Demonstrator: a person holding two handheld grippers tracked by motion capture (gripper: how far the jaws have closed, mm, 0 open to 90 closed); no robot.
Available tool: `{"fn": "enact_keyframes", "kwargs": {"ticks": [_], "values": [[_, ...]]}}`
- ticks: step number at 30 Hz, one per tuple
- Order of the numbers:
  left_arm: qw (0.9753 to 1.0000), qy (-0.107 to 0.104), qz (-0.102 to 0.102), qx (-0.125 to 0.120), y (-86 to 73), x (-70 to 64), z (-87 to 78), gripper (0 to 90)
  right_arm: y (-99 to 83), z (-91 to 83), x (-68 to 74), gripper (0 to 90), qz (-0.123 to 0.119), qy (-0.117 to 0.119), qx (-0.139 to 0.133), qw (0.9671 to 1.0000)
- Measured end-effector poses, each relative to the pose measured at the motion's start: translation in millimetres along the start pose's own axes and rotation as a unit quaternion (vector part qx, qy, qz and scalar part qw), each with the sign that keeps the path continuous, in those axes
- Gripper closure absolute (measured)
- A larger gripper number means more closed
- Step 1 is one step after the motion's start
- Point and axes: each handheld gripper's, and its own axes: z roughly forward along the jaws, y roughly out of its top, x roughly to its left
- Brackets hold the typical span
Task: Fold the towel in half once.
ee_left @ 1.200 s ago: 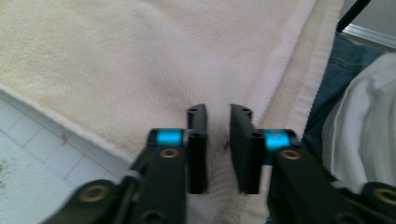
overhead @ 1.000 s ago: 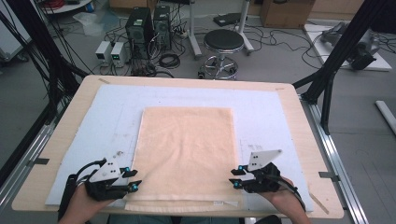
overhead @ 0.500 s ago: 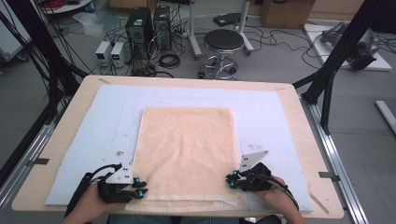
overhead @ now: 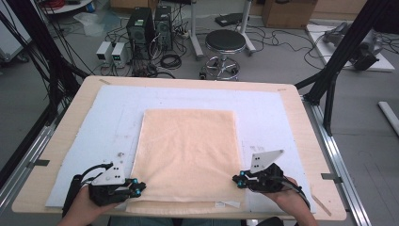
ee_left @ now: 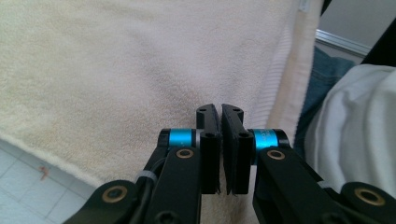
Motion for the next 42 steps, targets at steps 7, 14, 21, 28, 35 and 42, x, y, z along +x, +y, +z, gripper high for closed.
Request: {"fn": "enact_keyframes", "kwargs": {"ticks": [7, 14, 21, 28, 35, 42], "values": [[0.9992, -0.019, 0.000, 0.036, -11.8, -4.8, 14.2, 83.7, -11.0, 7.7, 5.8, 86.7, 0.006, 0.021, 0.020, 0.9996], [0.9993, -0.017, 0.005, 0.033, -7.9, 1.8, 16.9, 68.1, -16.3, 18.6, -6.7, 71.5, 0.028, 0.025, 0.018, 0.9991], [0.9992, 0.034, -0.022, 0.006, 0.5, 27.3, 22.6, 59.1, -5.4, 18.3, -24.2, 59.7, 0.048, -0.005, -0.009, 0.9988], [0.9965, 0.071, -0.042, -0.010, 13.7, 52.9, 31.4, 48.1, 1.6, 22.0, -46.0, 50.4, 0.062, -0.054, -0.008, 0.9966], [0.9931, 0.095, -0.067, -0.012, 16.9, 78.8, 42.4, 47.8, 6.6, 24.8, -73.8, 43.8, 0.084, -0.086, -0.010, 0.9926], [0.9897, 0.110, -0.088, -0.026, 13.6, 94.5, 43.4, 44.9, 15.6, 27.9, -92.4, 40.4, 0.091, -0.104, -0.022, 0.9902]]}}
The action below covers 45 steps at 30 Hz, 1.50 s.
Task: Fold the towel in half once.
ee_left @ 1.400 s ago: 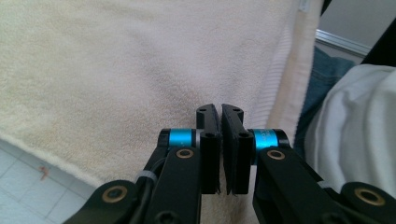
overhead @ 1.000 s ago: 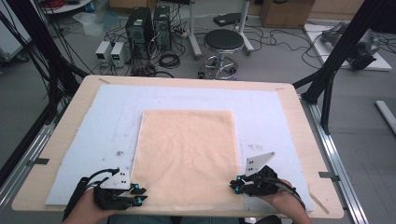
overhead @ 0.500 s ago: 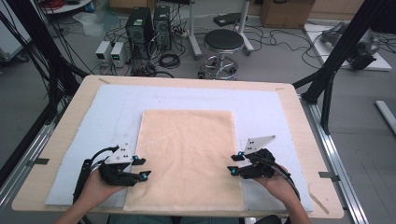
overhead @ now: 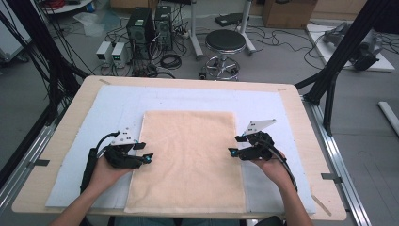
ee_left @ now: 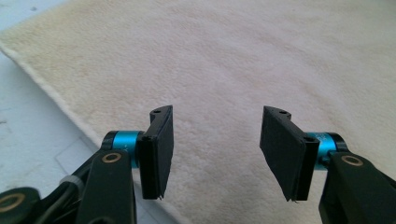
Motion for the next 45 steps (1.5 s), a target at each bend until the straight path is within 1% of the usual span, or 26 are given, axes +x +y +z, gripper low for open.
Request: {"fn": "enact_keyframes", "kwargs": {"ticks": [3, 4, 7, 9, 12, 13, 14, 15, 16, 20, 22, 23, 24, 26, 27, 28, 29, 31, 33, 34, 36, 37, 39, 41, 43, 45], "values": [[0.9999, 0.001, -0.010, -0.005, -0.4, 6.4, 0.5, 45.0, 4.7, 0.8, -4.5, 37.1, 0.006, -0.005, -0.006, 1.0000], [0.9999, 0.002, -0.012, -0.004, -0.4, 9.0, 0.9, 44.9, 6.7, 1.0, -5.6, 35.5, 0.010, -0.011, -0.003, 0.9999], [0.9997, 0.007, -0.021, -0.002, 1.3, 16.2, 1.0, 43.1, 11.0, 2.8, -9.4, 32.4, 0.011, -0.017, -0.006, 0.9998], [0.9994, 0.012, -0.031, -0.006, 3.7, 21.7, 1.0, 40.1, 13.9, 4.4, -12.1, 31.1, 0.013, -0.018, -0.004, 0.9997], [0.9989, 0.015, -0.044, 0.000, 9.1, 31.6, 1.3, 32.4, 20.4, 5.8, -16.3, 27.2, 0.017, -0.019, 0.001, 0.9997], [0.9988, 0.019, -0.046, 0.000, 10.9, 33.9, 1.1, 30.1, 22.6, 5.8, -18.2, 27.0, 0.014, -0.020, -0.002, 0.9997], [0.9985, 0.022, -0.049, -0.007, 12.5, 36.3, 0.3, 28.8, 24.4, 5.5, -19.9, 27.0, 0.012, -0.019, -0.007, 0.9997], [0.9982, 0.022, -0.054, -0.014, 13.2, 38.3, -0.2, 28.4, 26.3, 5.6, -21.3, 26.9, 0.018, -0.018, -0.006, 0.9997], [0.9979, 0.024, -0.058, -0.018, 13.4, 39.4, -0.1, 27.8, 27.0, 6.4, -22.8, 26.9, 0.015, -0.018, -0.006, 0.9997], [0.9972, 0.026, -0.069, -0.013, 12.3, 47.1, 2.8, 27.4, 26.5, 10.6, -28.0, 26.8, 0.018, -0.021, 0.003, 0.9996], [0.9966, 0.021, -0.079, -0.012, 12.2, 50.5, 4.2, 28.2, 26.9, 12.1, -30.9, 26.7, 0.018, -0.024, 0.001, 0.9995], [0.9966, 0.020, -0.080, -0.005, 13.6, 52.6, 4.9, 29.9, 27.3, 12.4, -32.2, 26.7, 0.020, -0.024, 0.000, 0.9995], [0.9964, 0.022, -0.081, -0.001, 15.9, 54.2, 4.9, 29.4, 28.0, 12.8, -33.6, 26.6, 0.022, -0.023, 0.000, 0.9995], [0.9965, 0.028, -0.079, -0.010, 21.4, 57.0, 2.6, 28.4, 29.9, 13.4, -36.0, 26.6, 0.019, -0.026, -0.002, 0.9995], [0.9963, 0.029, -0.079, -0.016, 23.8, 58.7, 1.5, 27.8, 31.0, 13.6, -37.6, 26.6, 0.023, -0.025, -0.002, 0.9994], [0.9965, 0.030, -0.078, -0.010, 27.3, 61.7, 1.1, 27.2, 32.2, 13.7, -38.6, 26.6, 0.027, -0.023, -0.002, 0.9994], [0.9963, 0.037, -0.077, -0.004, 31.7, 63.9, 1.0, 25.3, 33.5, 14.2, -40.2, 26.5, 0.025, -0.025, -0.003, 0.9994], [0.9961, 0.041, -0.077, -0.011, 36.9, 67.9, -0.9, 23.0, 36.8, 15.4, -43.7, 25.2, 0.033, -0.022, -0.002, 0.9992], [0.9961, 0.044, -0.076, -0.008, 42.7, 71.9, -2.0, 21.8, 39.8, 15.6, -46.5, 25.0, 0.034, -0.027, -0.003, 0.9991], [0.9962, 0.047, -0.073, -0.008, 45.5, 73.2, -2.2, 21.0, 40.8, 15.5, -47.7, 25.0, 0.034, -0.028, -0.011, 0.9990], [0.9962, 0.052, -0.068, -0.014, 50.0, 75.7, -3.0, 20.4, 43.6, 16.3, -50.3, 24.4, 0.037, -0.027, -0.007, 0.9989], [0.9963, 0.053, -0.066, -0.012, 52.4, 77.1, -2.6, 20.1, 44.8, 17.0, -51.4, 24.4, 0.034, -0.028, -0.008, 0.9990], [0.9967, 0.052, -0.062, -0.005, 57.6, 80.1, -0.5, 18.4, 48.3, 17.8, -53.8, 24.3, 0.034, -0.028, -0.006, 0.9990], [0.9962, 0.056, -0.066, -0.008, 62.1, 82.9, 2.5, 18.2, 52.8, 17.8, -55.5, 24.2, 0.032, -0.030, -0.007, 0.9990], [0.9959, 0.058, -0.069, 0.002, 65.6, 87.4, 8.7, 18.1, 55.1, 17.6, -58.3, 24.2, 0.029, -0.033, -0.014, 0.9989], [0.9954, 0.061, -0.072, 0.011, 68.4, 91.9, 15.9, 18.1, 57.8, 19.4, -63.8, 24.2, 0.031, -0.038, -0.001, 0.9988]]}}
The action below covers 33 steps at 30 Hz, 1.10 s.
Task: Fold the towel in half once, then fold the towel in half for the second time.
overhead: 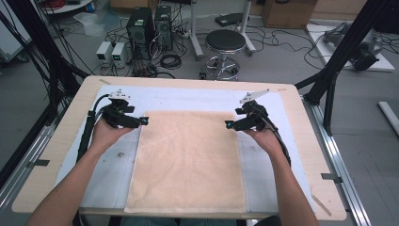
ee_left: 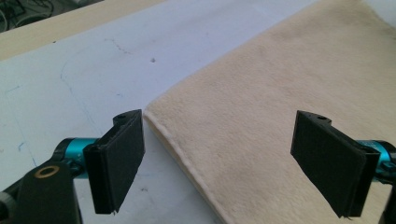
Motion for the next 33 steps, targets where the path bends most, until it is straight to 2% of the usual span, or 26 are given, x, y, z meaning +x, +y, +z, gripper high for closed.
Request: {"fn": "enact_keyframes", "kwargs": {"ticks": [1, 3, 4, 7, 9, 12, 14, 16, 20, 22, 24, 28, 33], "values": [[1.0000, -0.005, -0.004, 0.003, 1.4, 1.7, 3.5, 19.0, 1.8, 0.8, -2.7, 24.3, 0.003, -0.002, 0.004, 1.0000], [0.9999, -0.003, -0.004, 0.009, 4.2, 4.6, 10.1, 21.6, 2.9, 1.0, -8.2, 25.6, 0.003, -0.009, -0.007, 0.9999], [0.9999, -0.003, -0.008, 0.010, 5.7, 6.2, 13.5, 21.3, 2.1, 2.4, -11.1, 25.7, 0.010, -0.009, -0.011, 0.9998], [0.9998, -0.002, -0.019, 0.010, 10.7, 11.6, 22.1, 21.4, -2.3, 11.3, -19.7, 26.3, 0.018, -0.015, 0.000, 0.9997], [0.9997, -0.001, -0.022, 0.011, 12.3, 14.9, 27.4, 21.7, -4.7, 15.6, -25.2, 26.6, 0.028, -0.020, -0.004, 0.9994], [0.9994, 0.002, -0.030, 0.015, 9.6, 21.4, 35.9, 22.4, -6.3, 18.8, -29.4, 28.8, 0.025, -0.032, -0.002, 0.9992], [0.9991, 0.001, -0.037, 0.019, 6.4, 25.2, 40.2, 22.4, -6.8, 19.2, -30.7, 28.4, 0.032, -0.031, 0.002, 0.9990], [0.9988, 0.001, -0.041, 0.025, 3.3, 27.7, 44.6, 22.1, -2.0, 19.3, -30.5, 24.9, 0.039, -0.019, 0.021, 0.9988], [0.9989, 0.007, -0.042, 0.021, 1.0, 29.9, 50.4, 23.7, 10.1, 15.1, -25.9, 28.8, 0.012, -0.026, 0.005, 0.9996], [0.9988, 0.014, -0.044, 0.015, 0.8, 31.3, 53.2, 25.9, 9.5, 17.7, -28.4, 28.7, 0.015, -0.031, 0.011, 0.9993], [0.9984, 0.014, -0.053, 0.013, -0.5, 33.4, 56.9, 28.4, 5.1, 24.9, -32.8, 28.2, 0.034, -0.025, 0.026, 0.9988], [0.9977, 0.029, -0.052, 0.034, -5.3, 34.5, 66.2, 34.1, -0.5, 39.4, -37.0, 28.5, 0.045, -0.027, 0.045, 0.9976], [0.9961, 0.027, -0.062, 0.056, -11.1, 34.6, 77.1, 39.5, -5.7, 52.6, -41.0, 33.8, 0.059, -0.040, 0.064, 0.9954]]}}
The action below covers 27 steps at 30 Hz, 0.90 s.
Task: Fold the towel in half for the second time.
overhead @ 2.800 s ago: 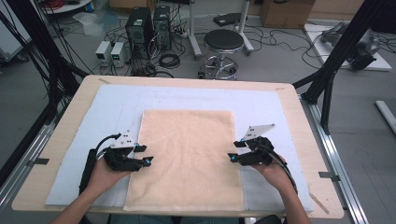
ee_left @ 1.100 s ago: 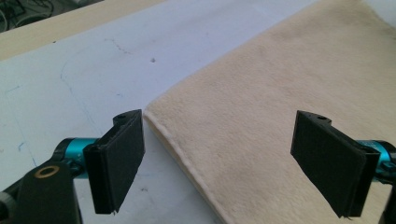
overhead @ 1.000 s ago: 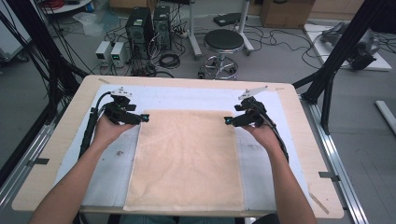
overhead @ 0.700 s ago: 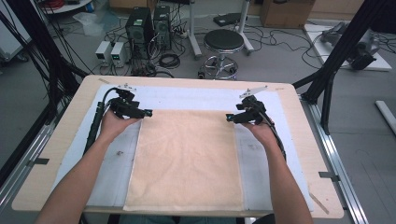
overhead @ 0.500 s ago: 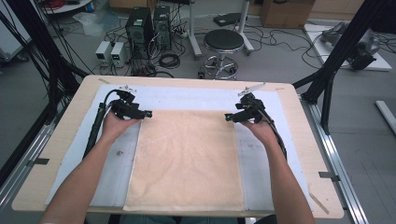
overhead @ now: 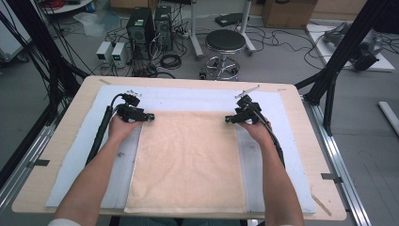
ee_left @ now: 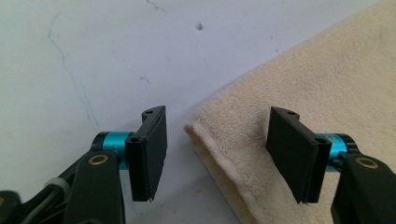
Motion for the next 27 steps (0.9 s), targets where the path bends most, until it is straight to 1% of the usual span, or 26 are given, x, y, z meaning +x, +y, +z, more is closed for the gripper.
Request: {"fn": "enact_keyframes", "kwargs": {"ticks": [2, 3, 5, 6, 8, 10, 11, 12, 13, 14, 15, 16, 17, 19, 21, 22, 23, 26, 27], "values": [[1.0000, 0.004, 0.001, -0.003, 0.3, -1.0, 0.3, 41.2, -2.0, 5.0, -1.3, 34.2, 0.002, -0.001, 0.011, 0.9999], [1.0000, 0.006, 0.004, -0.003, 0.4, -1.4, 0.3, 42.9, -3.0, 7.2, -2.0, 35.1, 0.006, -0.003, 0.015, 0.9999], [1.0000, 0.004, 0.006, -0.002, 0.6, -2.1, 0.5, 47.6, -4.9, 11.6, -4.5, 35.7, 0.020, 0.003, 0.020, 0.9996], [1.0000, 0.004, 0.007, -0.003, 0.7, -2.7, 0.5, 51.3, -6.2, 13.7, -6.1, 36.6, 0.028, 0.006, 0.020, 0.9994], [1.0000, 0.006, 0.006, -0.004, 0.7, -4.0, 1.1, 53.0, -6.3, 13.8, -7.7, 40.1, 0.034, 0.007, 0.015, 0.9993], [1.0000, 0.003, 0.003, -0.005, 1.0, -4.4, 1.1, 56.9, -5.6, 13.0, -7.4, 48.0, 0.032, 0.009, 0.017, 0.9993], [1.0000, 0.000, 0.001, -0.005, 1.1, -5.3, 1.3, 61.1, -4.8, 13.6, -6.0, 50.9, 0.030, 0.011, 0.017, 0.9993], [1.0000, -0.002, 0.002, -0.005, 1.0, -6.3, 1.4, 64.4, -4.1, 14.1, -4.5, 54.1, 0.024, 0.010, 0.018, 0.9995], [1.0000, -0.008, 0.003, -0.005, 1.1, -6.9, 1.5, 67.6, -3.6, 14.0, -3.1, 58.7, 0.028, 0.013, 0.020, 0.9993], [0.9999, -0.009, 0.004, -0.005, 1.1, -7.6, 1.6, 72.1, -3.5, 13.9, -3.5, 64.8, 0.029, 0.022, 0.020, 0.9991], [0.9999, -0.009, 0.004, -0.005, 1.1, -8.6, 1.4, 73.4, -3.3, 14.0, -4.0, 72.0, 0.031, 0.032, 0.019, 0.9988], [0.9999, -0.010, 0.007, -0.005, 1.0, -8.7, 0.8, 75.0, -2.8, 13.7, -2.6, 76.5, 0.036, 0.042, 0.023, 0.9982], [0.9999, -0.012, 0.005, -0.005, 1.0, -9.2, 0.1, 76.6, -2.0, 13.5, -0.9, 79.0, 0.028, 0.041, 0.023, 0.9985], [0.9999, -0.016, 0.004, -0.006, 1.1, -8.6, -1.8, 79.0, -0.5, 11.6, 2.1, 81.0, 0.018, 0.036, 0.025, 0.9989], [0.9998, -0.017, 0.005, -0.010, 1.3, -8.9, -4.2, 80.1, 0.0, 8.6, 3.6, 81.6, 0.017, 0.037, 0.025, 0.9989], [0.9997, -0.018, 0.009, -0.012, 1.9, -8.7, -5.9, 80.2, 0.4, 6.4, 2.9, 81.8, 0.012, 0.039, 0.020, 0.9990], [0.9997, -0.019, 0.012, -0.015, 2.6, -8.5, -7.8, 80.3, 1.0, 3.8, 3.1, 81.9, 0.012, 0.042, 0.015, 0.9989], [0.9993, -0.023, 0.012, -0.028, 4.5, -7.7, -14.8, 80.8, 2.9, -5.5, 2.8, 82.2, 0.007, 0.047, -0.003, 0.9989], [0.9991, -0.024, 0.015, -0.031, 5.0, -7.8, -17.5, 80.9, 3.4, -8.3, 3.6, 82.3, 0.006, 0.048, -0.008, 0.9988]]}}
